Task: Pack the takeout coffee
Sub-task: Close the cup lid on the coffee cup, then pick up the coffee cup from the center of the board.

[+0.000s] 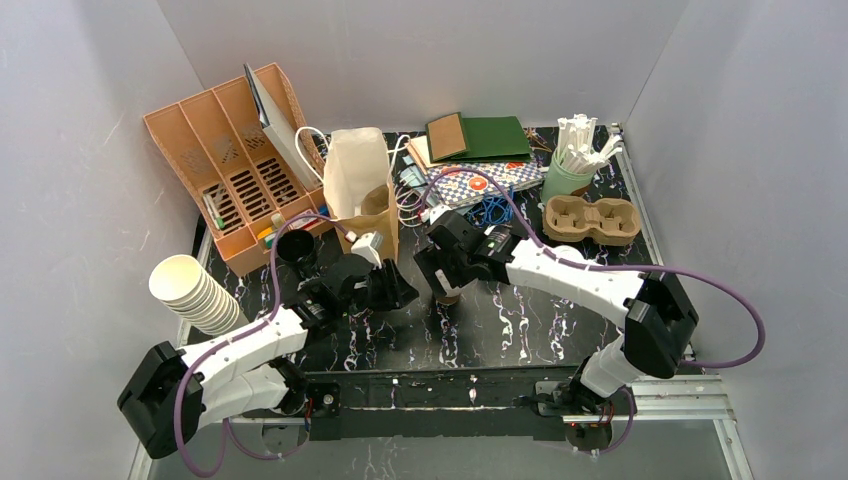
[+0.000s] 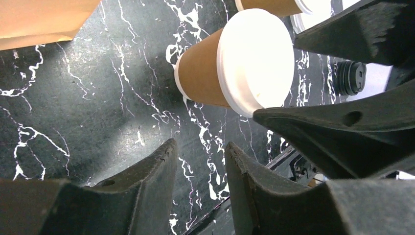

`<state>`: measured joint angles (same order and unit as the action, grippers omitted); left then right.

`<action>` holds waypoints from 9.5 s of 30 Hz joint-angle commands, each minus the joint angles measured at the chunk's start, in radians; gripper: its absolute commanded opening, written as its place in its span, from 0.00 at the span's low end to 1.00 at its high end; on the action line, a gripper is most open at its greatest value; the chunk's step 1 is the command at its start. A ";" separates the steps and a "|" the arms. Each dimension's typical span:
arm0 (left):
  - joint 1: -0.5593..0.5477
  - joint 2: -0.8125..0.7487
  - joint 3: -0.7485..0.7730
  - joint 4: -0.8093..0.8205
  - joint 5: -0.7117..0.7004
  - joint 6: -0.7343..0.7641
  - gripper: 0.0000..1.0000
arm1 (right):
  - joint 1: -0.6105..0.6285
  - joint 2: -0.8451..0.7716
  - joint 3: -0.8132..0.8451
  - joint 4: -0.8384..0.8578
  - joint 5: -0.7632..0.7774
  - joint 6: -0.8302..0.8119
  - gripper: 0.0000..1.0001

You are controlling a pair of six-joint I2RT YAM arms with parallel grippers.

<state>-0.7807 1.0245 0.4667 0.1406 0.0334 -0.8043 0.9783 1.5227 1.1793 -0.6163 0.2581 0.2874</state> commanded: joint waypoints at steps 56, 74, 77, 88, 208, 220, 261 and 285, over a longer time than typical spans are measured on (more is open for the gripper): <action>0.004 0.347 0.316 0.112 0.046 0.292 0.46 | -0.117 -0.345 -0.412 0.344 -0.074 0.875 0.31; 0.004 0.391 0.300 0.111 0.085 0.285 0.43 | -0.144 -0.316 -0.437 0.341 -0.084 0.897 0.33; 0.004 0.391 0.292 0.112 0.090 0.282 0.43 | -0.148 -0.314 -0.441 0.345 -0.091 0.895 0.33; 0.004 0.347 0.305 0.062 0.091 0.269 0.42 | -0.182 -0.333 -0.396 0.316 -0.084 0.835 0.32; -0.014 0.220 0.676 -0.510 0.000 0.280 0.62 | -0.221 -0.142 0.026 -0.016 -0.160 0.175 0.98; -0.013 -0.024 0.711 -0.755 -0.008 0.276 0.58 | -0.159 -0.043 0.104 -0.028 -0.172 -0.074 0.98; -0.014 -0.087 0.731 -0.886 -0.116 0.298 0.57 | -0.118 0.189 0.253 -0.153 -0.189 -0.128 0.80; -0.013 -0.100 0.702 -0.890 -0.135 0.301 0.57 | -0.059 0.187 0.138 -0.143 -0.098 -0.069 0.85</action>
<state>-0.7918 0.9459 1.1820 -0.7414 -0.0879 -0.5159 0.9039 1.6939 1.3785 -0.7300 0.1555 0.1970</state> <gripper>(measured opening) 0.575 0.869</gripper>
